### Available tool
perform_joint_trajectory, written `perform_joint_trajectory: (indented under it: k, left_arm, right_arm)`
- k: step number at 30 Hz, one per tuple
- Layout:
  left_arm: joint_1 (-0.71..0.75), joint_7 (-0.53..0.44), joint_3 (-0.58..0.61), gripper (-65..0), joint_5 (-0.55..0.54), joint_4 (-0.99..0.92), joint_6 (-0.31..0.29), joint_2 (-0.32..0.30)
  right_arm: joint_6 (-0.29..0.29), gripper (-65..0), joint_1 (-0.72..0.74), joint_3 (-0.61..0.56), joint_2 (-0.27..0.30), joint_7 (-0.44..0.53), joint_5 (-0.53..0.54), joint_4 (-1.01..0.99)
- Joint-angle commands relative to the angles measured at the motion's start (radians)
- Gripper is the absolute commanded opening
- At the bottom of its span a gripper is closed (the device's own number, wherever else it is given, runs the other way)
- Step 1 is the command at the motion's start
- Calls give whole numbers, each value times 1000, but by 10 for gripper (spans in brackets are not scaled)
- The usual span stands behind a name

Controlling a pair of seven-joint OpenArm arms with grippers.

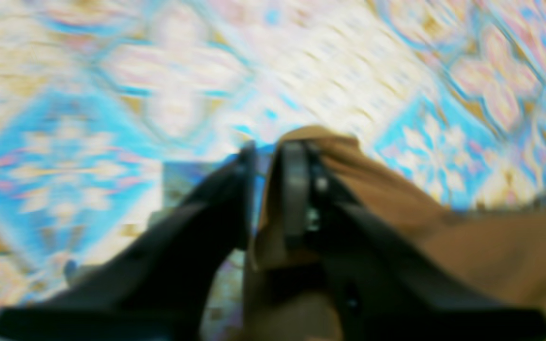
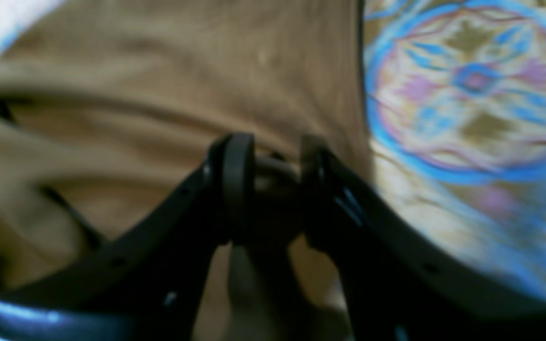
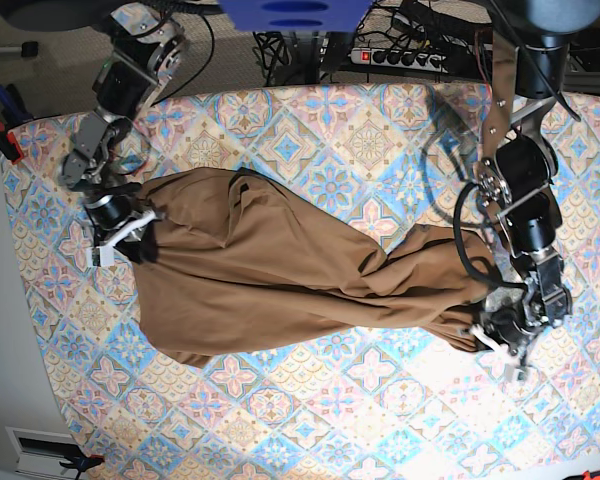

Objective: Layout the t-shirt on the table in an organized manner, then fold the t-shirt properly
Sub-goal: 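Hold both shirt ends and stretch the shirt lengthwise between grippers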

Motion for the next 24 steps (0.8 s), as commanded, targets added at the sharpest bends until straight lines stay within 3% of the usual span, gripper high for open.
perform_joint_trajectory:
  k: [1,5,10,16,24]
  left_arm:
    - [-15,-11,39,-487,-13,16,1,-17]
    - [28,-16,156,-482,-14,19,1,8]
    - [99,-16,168,-482,-14,138,1,31]
    - [142,-11,169,-482,-7,237,1,46]
    - [142,-11,179,-482,-5,237,0,43]
  right_arm:
    - [-23,-466,2,10,26,-17,-23,65]
    - [-23,-435,2,10,23,-25,-23,263]
    - [-23,-282,6,8,23,-157,-25,329]
    - [-23,-300,8,7,23,-174,-23,274]
    - [-23,-298,8,8,23,-106,-23,27]
